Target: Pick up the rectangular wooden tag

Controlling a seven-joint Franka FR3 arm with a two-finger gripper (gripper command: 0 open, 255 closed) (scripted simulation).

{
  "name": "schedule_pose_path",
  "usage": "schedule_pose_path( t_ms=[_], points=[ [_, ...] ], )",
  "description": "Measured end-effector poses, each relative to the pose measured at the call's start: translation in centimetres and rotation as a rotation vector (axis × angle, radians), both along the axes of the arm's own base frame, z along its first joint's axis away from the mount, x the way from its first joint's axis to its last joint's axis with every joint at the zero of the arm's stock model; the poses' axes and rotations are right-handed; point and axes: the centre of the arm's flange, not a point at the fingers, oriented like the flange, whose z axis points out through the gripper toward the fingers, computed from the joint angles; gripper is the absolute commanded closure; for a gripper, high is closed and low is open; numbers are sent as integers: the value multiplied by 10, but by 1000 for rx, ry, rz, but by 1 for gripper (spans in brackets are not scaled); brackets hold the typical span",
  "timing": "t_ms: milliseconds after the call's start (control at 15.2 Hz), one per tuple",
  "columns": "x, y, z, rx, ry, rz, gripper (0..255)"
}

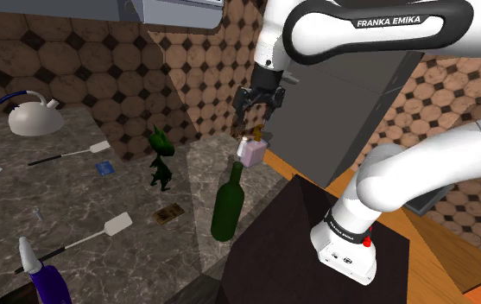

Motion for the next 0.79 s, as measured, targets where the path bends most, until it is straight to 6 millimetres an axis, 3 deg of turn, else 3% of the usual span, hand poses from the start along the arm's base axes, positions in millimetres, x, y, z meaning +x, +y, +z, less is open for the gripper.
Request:
schedule_pose_path(
  t_ms=[792],
  points=[
    [47, 95, -119, 3, 87, -283, 0]
  ],
)
